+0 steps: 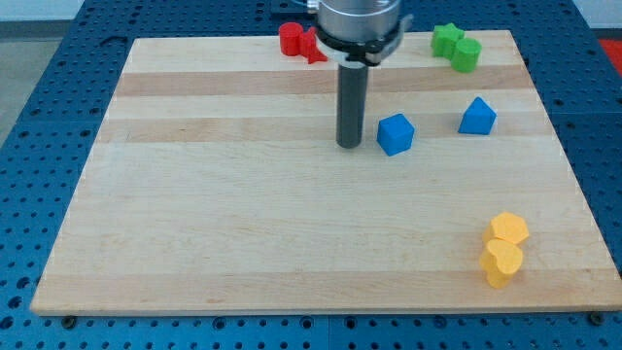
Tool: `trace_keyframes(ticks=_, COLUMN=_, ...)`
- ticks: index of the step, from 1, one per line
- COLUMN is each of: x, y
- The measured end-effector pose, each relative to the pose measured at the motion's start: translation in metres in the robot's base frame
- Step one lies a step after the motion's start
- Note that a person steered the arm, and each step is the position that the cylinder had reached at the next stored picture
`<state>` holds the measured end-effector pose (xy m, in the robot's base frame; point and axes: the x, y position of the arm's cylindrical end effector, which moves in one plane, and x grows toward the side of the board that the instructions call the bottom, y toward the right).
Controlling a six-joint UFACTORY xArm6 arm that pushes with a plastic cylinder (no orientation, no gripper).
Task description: Push the blue cube to the bottom of the blue triangle
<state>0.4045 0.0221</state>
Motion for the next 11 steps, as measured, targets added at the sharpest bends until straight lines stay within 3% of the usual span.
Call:
trace_keyframes(ticks=1, x=-0.03, y=0.008)
trace_keyframes(ticks=4, x=-0.018, y=0.103)
trace_keyframes(ticks=6, x=-0.024, y=0.041)
trace_keyframes(ticks=7, x=-0.006, y=0.036)
trace_keyframes(ticks=10, x=0.01, y=0.139)
trace_keyframes(ticks=11, x=0.021, y=0.129)
